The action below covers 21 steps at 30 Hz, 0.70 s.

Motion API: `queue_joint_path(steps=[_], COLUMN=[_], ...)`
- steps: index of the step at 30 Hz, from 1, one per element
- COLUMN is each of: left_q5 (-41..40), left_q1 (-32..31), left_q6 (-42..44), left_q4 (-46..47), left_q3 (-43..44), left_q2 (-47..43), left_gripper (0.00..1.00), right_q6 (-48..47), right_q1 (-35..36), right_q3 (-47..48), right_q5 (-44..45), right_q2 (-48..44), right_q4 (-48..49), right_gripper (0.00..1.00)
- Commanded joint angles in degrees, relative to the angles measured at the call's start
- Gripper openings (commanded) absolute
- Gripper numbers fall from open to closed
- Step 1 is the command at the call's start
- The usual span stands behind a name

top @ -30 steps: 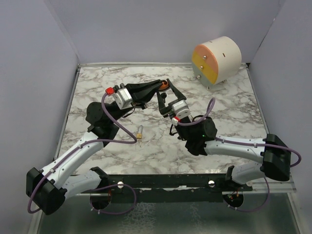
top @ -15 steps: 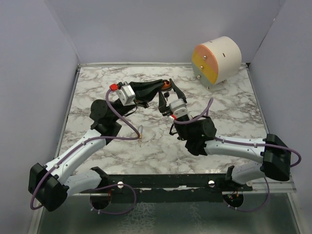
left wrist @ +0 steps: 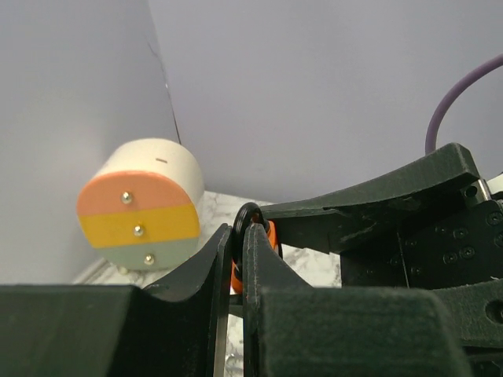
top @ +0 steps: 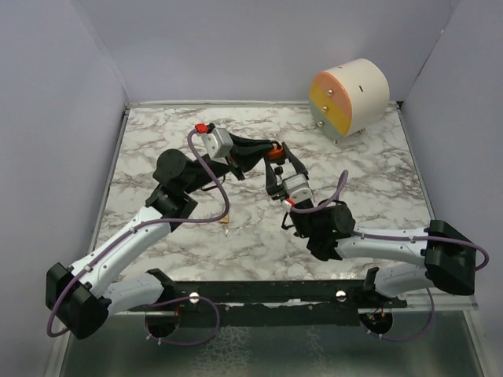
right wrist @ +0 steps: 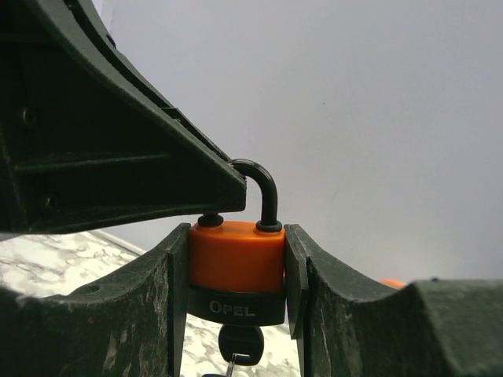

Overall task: Lock with the key
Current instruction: Lock the lock.

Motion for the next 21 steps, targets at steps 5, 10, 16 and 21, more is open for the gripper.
queue_joint_path(steps=[5,10,16,21], left_q5=[-9.59,-12.17,-15.05,-16.59], left_q1=[0.16,0.23,0.16,0.25], left_q6=[1.67,2.74,5.72,7.72], left_q4=[-20.68,-19.61,-20.97,-22.03], left_q3=[2.04,3.64,7.00,8.95], left_q2=[3.77,3.70,3.95,3.45], left_gripper=[0.00,0.00,0.00,0.00], right_q6=[5.57,9.51,14.95,22.29], right_q1=[4.85,4.85,4.87,4.72], right_q3=[-3.14,-4.89,-7.82,-9.46], right_q5=[-4.88,1.19,6.16,9.49], right_q2=[-1.75,-1.94,-3.43,-6.87], right_q4=[10.96,6.39,0.80,-10.71], right_gripper=[0.27,0.87,0.91,0.85])
